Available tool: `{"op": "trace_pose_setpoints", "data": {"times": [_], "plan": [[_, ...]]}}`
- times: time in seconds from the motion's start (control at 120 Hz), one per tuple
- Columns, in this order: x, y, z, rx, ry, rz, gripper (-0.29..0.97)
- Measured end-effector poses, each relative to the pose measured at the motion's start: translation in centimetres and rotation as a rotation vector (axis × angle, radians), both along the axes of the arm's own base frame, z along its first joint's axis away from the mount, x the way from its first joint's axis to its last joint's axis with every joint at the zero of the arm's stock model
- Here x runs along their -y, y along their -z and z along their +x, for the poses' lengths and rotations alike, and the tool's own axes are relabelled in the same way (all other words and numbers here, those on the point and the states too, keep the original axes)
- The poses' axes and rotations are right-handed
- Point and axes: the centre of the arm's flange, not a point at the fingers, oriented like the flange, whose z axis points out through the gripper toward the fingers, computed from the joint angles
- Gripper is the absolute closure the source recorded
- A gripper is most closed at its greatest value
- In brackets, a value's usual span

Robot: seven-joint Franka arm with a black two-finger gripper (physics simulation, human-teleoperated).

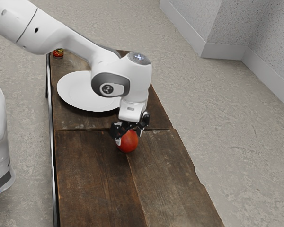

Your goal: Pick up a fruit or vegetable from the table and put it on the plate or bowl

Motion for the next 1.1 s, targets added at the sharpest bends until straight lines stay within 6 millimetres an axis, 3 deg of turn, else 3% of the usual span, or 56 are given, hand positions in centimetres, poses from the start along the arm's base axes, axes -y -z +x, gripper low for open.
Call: {"op": "trace_pose_setpoints", "data": {"times": [0.133, 0.417, 0.675, 0.783, 0.9, 1.008, 1.1], "plan": [[-0.3, 1.1, 0.5, -0.010, -0.009, -0.005, 0.02], [-0.5, 1.2, 1.0, 0.008, -0.017, 0.000, 0.26], [-1.4, 0.6, 1.1, 0.012, -0.046, -0.001, 0.28], [-1.5, -1.5, 1.1, 0.035, -0.055, -0.001, 0.31], [-3.5, -6.7, 2.1, 0.088, -0.106, -0.004, 0.30], [-8.1, -11.7, 2.9, 0.118, -0.203, 0.012, 0.30], [-13.5, -13.0, 2.5, 0.093, -0.326, 0.006, 0.29]]}}
